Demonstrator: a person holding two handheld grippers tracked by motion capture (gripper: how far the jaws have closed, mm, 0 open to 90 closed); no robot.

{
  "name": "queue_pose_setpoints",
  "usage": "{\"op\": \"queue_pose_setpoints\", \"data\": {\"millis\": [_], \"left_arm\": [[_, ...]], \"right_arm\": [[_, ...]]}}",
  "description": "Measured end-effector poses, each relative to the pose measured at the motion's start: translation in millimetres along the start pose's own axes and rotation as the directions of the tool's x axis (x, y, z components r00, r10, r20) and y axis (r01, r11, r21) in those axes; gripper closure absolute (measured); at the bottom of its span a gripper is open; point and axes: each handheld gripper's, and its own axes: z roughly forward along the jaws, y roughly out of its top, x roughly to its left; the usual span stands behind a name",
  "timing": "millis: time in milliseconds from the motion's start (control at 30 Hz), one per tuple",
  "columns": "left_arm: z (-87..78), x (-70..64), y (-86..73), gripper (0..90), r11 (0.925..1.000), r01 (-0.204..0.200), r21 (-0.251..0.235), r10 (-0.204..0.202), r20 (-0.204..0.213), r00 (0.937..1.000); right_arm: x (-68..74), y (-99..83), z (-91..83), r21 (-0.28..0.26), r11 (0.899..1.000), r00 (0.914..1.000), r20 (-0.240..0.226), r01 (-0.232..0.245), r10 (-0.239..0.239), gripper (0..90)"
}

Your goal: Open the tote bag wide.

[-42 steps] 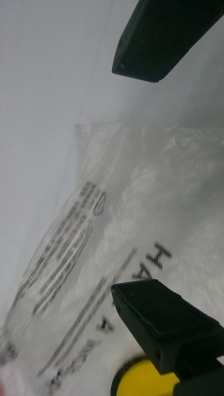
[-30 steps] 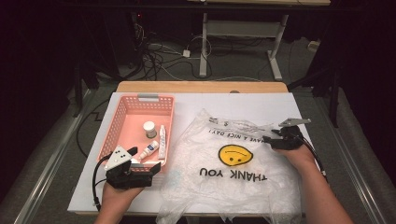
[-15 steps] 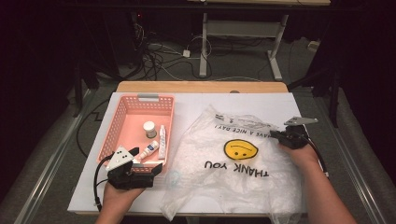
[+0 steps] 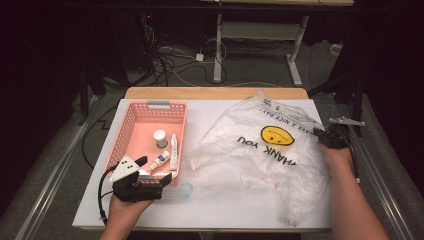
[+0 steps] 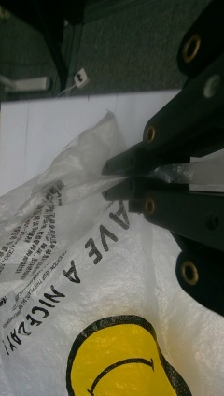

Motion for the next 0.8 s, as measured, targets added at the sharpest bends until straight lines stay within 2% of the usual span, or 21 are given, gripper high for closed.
{"op": "queue_pose_setpoints", "data": {"millis": [67,133,467,600,633,700,733,767,800], "left_arm": [[0.0,0.3,-0.2,0.0,1.0000,-0.002,0.000,0.002,0.000,1.0000],[0.3,1.1,-0.5,0.0,1.0000,0.002,-0.002,-0.002,0.001,1.0000],[1.4,0.7,-0.8,0.0,1.0000,-0.001,0.003,0.001,0.006,1.0000],[1.8,-0.4,-0.9,0.0,0.9999,-0.009,0.006,0.009,0.009,0.9999],[2.0,-0.4,-1.0,0.0,0.9999,-0.011,0.007,0.011,0.011,0.9999],[2.5,-0.1,-1.2,0.0,0.9998,-0.017,0.009,0.017,0.009,0.9998],[2.7,0.5,-1.2,0.0,0.9998,-0.018,0.011,0.018,0.008,0.9998],[2.7,1.3,-1.0,0.0,0.9998,-0.018,0.013,0.017,0.007,0.9998],[2.2,1.6,-0.8,0.0,0.9997,-0.022,0.009,0.022,-0.001,0.9998]], "right_arm": [[-4.3,1.3,0.9,-0.015,0.999,0.9989,0.030,-0.035,0.036,90.0],[-5.2,0.5,1.6,-0.016,0.999,0.9966,0.064,-0.050,0.051,90.0],[11.4,-8.2,-7.3,0.010,0.999,0.9964,0.070,-0.050,0.049,89.9],[21.6,-13.2,-9.6,0.016,1.000,0.9963,0.083,-0.021,0.020,89.3],[22.9,-13.4,-10.1,0.018,1.000,0.9971,0.073,-0.023,0.022,89.0],[24.4,-13.7,-11.5,0.021,1.000,0.9985,0.053,-0.017,0.016,84.6],[25.4,-12.9,-14.0,0.018,1.000,0.9995,0.032,-0.007,0.007,74.6],[25.4,-12.9,-14.0,0.018,1.000,0.9995,0.032,-0.007,0.007,74.6],[25.4,-12.2,-16.4,0.012,1.000,0.9997,0.023,-0.008,0.007,68.7]]}}
